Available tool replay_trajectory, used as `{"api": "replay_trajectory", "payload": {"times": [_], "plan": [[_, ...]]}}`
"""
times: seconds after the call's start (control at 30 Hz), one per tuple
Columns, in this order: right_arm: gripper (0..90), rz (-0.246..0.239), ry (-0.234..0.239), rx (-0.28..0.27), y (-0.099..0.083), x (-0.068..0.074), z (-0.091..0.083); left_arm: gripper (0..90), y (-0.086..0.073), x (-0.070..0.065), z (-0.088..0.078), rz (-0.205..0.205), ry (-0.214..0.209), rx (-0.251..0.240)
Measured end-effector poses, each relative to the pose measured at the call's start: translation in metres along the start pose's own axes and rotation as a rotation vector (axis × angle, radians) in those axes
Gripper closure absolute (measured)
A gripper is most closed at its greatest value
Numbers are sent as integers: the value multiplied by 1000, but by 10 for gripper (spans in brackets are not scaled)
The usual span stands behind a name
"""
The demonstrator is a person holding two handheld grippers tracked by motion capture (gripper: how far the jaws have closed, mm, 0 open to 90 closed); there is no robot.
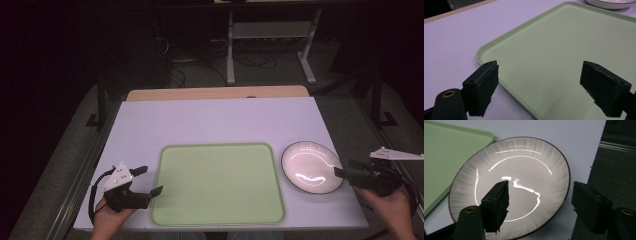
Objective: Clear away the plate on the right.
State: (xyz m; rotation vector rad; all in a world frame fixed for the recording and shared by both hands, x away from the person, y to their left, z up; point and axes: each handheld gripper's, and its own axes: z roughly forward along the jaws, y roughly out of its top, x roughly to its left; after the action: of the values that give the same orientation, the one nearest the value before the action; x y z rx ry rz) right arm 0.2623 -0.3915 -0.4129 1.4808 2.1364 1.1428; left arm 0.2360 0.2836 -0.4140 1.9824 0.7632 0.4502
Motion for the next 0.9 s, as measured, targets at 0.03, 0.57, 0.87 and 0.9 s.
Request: {"api": "replay_trajectory", "payload": {"times": [0.03,0.57,0.87,0.9], "plan": [[313,9,-3,5,0,-2,1,149,0,0,0,0,0,0],[518,217,29,143,4,-29,34,149,0,1,0,-1,1,-1],[652,334,86,201,6,-36,43,149,-1,2,-1,-2,1,-4],[668,344,89,213,7,-37,44,149,0,2,-1,-1,1,-3]]}}
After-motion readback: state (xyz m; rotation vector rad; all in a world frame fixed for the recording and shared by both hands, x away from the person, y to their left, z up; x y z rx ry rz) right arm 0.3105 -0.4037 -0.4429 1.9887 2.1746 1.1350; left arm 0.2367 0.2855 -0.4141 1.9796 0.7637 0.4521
